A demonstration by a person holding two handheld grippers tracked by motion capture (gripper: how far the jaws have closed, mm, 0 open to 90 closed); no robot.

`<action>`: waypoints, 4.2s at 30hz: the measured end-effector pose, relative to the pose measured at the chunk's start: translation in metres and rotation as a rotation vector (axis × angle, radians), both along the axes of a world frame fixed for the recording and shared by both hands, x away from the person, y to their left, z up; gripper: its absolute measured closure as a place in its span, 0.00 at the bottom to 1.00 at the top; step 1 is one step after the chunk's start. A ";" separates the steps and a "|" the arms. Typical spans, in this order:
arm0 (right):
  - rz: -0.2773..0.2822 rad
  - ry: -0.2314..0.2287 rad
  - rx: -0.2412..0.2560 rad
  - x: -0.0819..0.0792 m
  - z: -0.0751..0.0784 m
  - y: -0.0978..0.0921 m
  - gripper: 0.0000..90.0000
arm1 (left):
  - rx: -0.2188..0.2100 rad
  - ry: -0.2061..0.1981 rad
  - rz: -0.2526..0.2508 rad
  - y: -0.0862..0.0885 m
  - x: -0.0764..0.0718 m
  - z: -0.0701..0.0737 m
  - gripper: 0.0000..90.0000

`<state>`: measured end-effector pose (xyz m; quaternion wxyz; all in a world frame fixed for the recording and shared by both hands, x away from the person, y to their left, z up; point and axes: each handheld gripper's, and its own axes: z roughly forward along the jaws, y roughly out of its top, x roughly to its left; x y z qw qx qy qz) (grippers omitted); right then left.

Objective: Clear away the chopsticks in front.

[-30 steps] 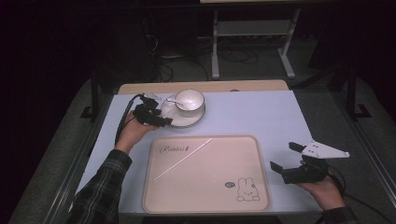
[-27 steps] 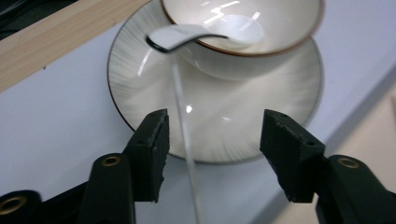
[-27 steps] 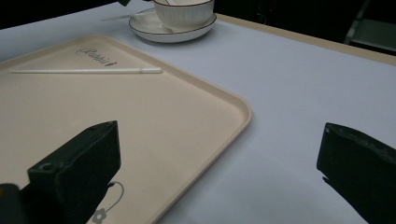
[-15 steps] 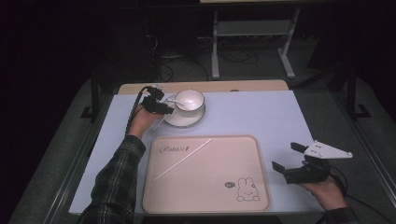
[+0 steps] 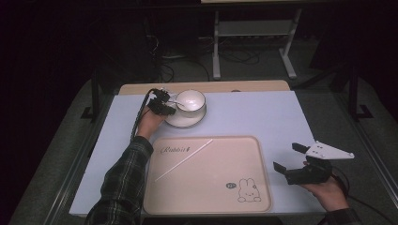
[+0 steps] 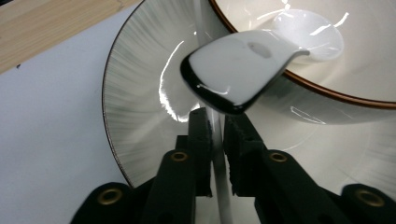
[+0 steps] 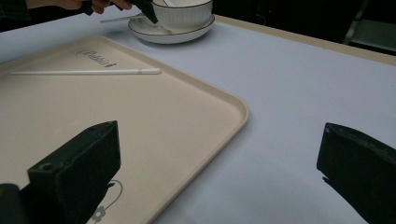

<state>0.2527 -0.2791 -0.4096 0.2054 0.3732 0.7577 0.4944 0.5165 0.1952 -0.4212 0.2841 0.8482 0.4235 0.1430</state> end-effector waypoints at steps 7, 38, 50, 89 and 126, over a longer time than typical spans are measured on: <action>-0.002 -0.001 0.000 0.000 0.000 0.000 0.00 | -0.021 -0.011 0.031 0.008 0.001 0.005 0.94; -0.005 -0.005 -0.007 -0.001 0.001 0.002 0.00 | -0.152 -0.004 0.072 0.088 -0.096 0.034 0.94; 0.000 -0.009 -0.014 -0.001 0.001 0.003 0.00 | -0.144 -0.007 -0.011 0.075 -0.162 0.032 0.94; 0.003 -0.004 -0.014 -0.001 0.001 0.004 0.00 | -0.081 0.110 -0.233 -0.038 -0.200 -0.011 0.92; -0.001 -0.004 -0.014 -0.001 0.000 0.001 0.00 | -0.086 0.066 -0.359 -0.119 -0.124 -0.016 0.99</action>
